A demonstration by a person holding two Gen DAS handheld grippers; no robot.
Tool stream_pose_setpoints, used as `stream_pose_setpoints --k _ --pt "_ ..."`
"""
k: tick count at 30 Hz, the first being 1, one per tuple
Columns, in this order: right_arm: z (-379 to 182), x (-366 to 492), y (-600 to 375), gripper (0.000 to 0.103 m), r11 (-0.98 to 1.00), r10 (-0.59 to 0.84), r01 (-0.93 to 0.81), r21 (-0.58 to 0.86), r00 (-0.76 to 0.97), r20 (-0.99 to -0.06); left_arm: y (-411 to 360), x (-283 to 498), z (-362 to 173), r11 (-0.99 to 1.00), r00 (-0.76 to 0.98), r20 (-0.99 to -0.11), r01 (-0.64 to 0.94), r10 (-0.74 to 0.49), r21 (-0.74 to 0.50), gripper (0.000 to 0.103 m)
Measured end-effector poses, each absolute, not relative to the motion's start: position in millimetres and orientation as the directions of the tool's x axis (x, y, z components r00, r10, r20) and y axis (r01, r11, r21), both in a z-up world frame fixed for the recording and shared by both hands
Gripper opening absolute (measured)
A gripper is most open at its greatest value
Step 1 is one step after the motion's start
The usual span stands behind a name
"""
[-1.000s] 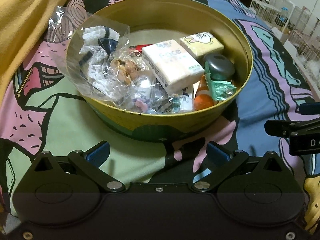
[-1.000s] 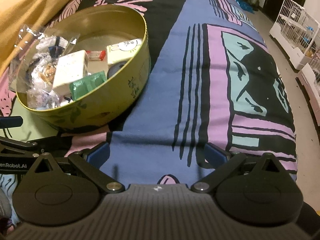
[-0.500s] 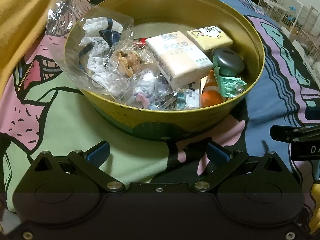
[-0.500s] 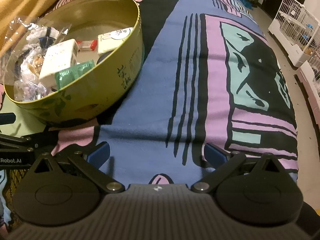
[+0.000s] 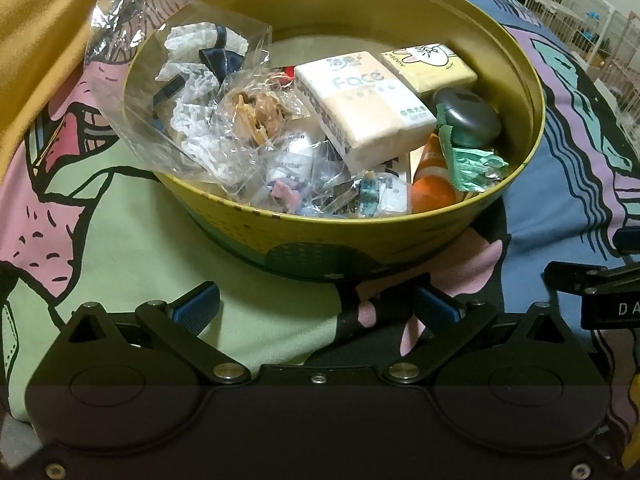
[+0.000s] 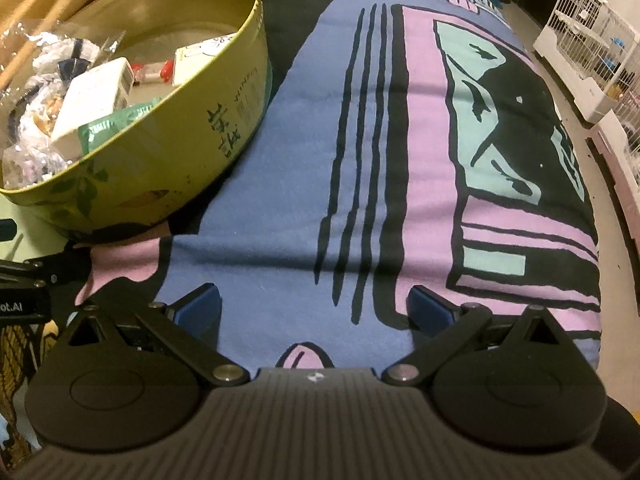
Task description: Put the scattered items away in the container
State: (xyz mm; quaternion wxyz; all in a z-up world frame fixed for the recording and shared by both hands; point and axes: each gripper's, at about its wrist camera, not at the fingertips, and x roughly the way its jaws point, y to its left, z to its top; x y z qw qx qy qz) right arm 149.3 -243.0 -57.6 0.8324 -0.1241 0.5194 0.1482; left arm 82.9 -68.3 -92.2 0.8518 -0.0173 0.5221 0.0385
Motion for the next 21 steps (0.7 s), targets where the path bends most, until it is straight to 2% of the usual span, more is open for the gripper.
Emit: stream_pose_setpoints --k 21 --pt "-74 148 -242 0.103 0.902 0.135 -0.42 -0.103 0.501 -0.855 -64 85 -116 0.997 0.469 -0.883 -0.072 0.026 -0.009 0.103"
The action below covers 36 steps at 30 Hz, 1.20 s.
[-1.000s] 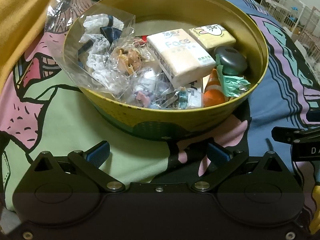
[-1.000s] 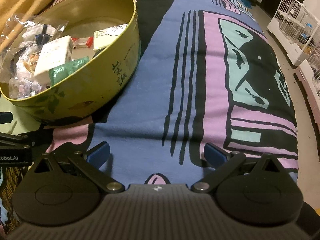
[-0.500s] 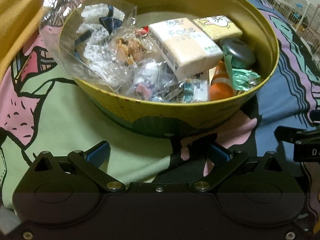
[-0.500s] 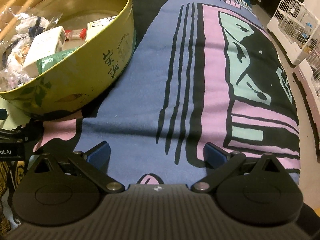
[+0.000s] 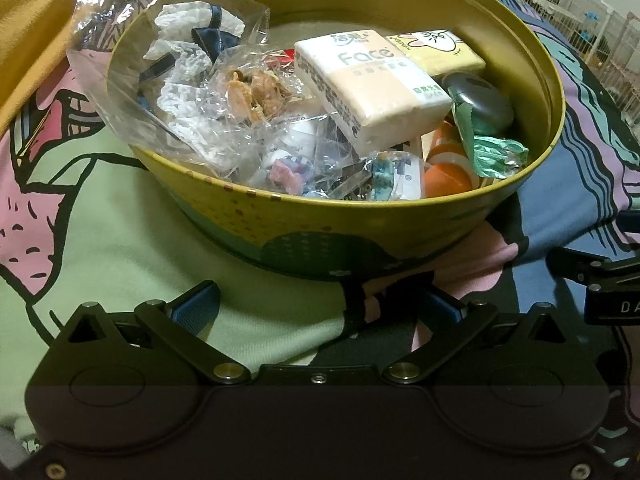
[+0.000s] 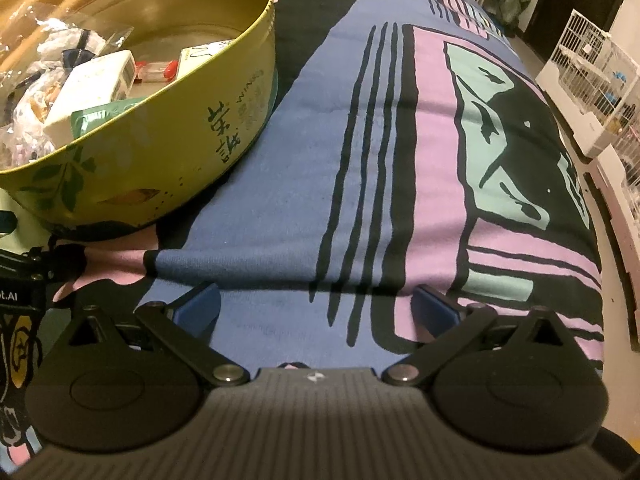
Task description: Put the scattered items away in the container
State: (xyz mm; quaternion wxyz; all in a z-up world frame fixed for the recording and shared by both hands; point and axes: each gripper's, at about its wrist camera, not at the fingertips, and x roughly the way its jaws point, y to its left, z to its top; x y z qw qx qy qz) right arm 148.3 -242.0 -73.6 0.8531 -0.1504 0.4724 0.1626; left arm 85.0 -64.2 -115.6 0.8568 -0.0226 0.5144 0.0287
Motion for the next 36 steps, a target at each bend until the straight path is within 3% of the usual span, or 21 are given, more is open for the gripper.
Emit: stream_pose_setpoints --k 18,27,36 --pt "-81 138 -244 0.103 0.896 0.149 -0.425 -0.128 0.56 -0.815 -68 80 -120 0.999 0.525 -0.851 -0.051 0.019 -0.01 0.103" --pt "-93 112 -256 0.103 0.903 0.224 -0.411 -0.125 0.699 -0.679 -64 76 -121 0.999 0.548 -0.836 -0.051 0.023 -0.006 0.103" --pt "-95 109 -257 0.103 0.904 0.233 -0.408 -0.129 0.722 -0.651 -66 62 -120 0.999 0.577 -0.816 -0.053 0.031 0.0 0.103"
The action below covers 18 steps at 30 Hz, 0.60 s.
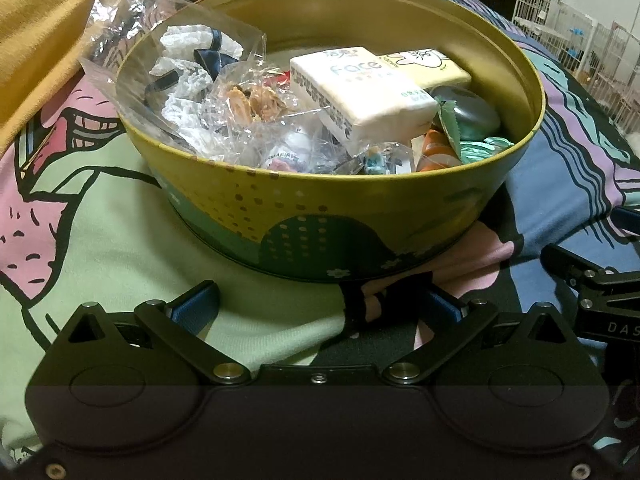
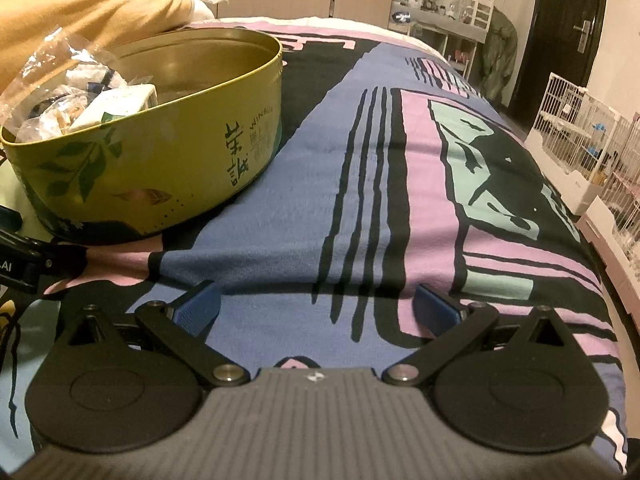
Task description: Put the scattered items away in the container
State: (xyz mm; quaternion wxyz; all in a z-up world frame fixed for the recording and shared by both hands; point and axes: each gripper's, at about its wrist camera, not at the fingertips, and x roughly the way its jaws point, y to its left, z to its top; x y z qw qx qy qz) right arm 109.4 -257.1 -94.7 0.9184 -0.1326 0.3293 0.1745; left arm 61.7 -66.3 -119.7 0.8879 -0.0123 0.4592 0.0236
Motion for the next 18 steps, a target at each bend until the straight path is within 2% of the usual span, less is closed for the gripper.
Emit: stream_pose_setpoints --k 18 --pt "-96.0 106.8 -258.7 0.103 0.905 0.241 -0.407 -0.125 0.732 -0.637 -67.0 59.8 -121.1 0.999 0.59 -0.807 -0.054 0.032 0.0 0.103"
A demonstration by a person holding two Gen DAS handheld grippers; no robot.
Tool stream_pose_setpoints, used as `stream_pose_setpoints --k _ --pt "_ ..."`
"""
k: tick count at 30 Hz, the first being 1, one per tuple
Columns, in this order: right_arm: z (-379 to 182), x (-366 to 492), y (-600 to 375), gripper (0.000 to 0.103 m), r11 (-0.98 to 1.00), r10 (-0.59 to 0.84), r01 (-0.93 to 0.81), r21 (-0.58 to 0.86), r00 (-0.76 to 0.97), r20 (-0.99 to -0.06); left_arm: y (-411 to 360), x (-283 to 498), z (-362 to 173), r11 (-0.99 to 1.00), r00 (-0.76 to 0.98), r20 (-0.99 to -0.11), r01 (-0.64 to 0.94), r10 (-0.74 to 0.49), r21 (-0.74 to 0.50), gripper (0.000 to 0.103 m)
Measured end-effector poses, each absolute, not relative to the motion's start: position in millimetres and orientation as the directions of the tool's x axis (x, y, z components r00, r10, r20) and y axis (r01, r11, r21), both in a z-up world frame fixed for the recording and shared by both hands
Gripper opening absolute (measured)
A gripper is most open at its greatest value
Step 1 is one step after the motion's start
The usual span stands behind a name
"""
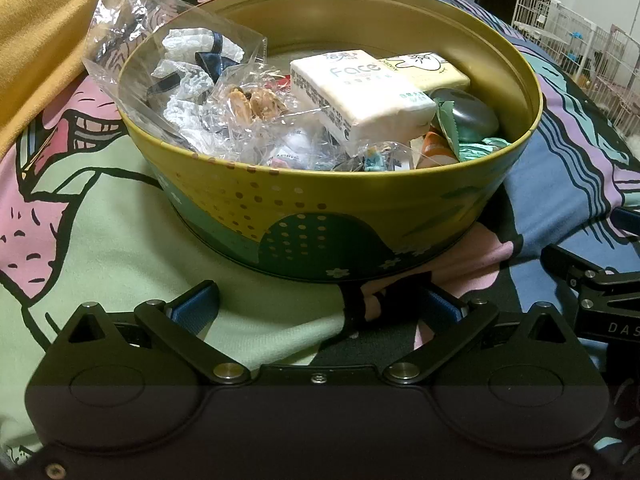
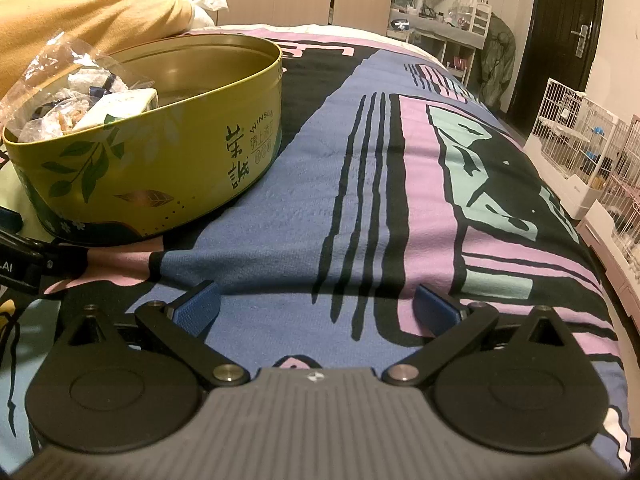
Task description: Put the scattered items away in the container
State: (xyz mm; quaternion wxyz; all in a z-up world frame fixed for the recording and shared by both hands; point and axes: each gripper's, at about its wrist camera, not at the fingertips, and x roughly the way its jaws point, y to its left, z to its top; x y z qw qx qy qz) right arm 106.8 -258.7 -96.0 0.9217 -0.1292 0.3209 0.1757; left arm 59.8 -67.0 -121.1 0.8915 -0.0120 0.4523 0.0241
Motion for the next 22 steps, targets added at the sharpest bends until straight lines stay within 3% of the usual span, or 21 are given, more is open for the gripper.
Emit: stream_pose_setpoints --k 22 --pt "-96.2 106.8 -258.6 0.103 0.905 0.24 -0.407 -0.127 0.733 -0.636 -61.5 56.2 -118.5 1.0 0.597 -0.803 -0.009 -0.003 -0.011 0.103"
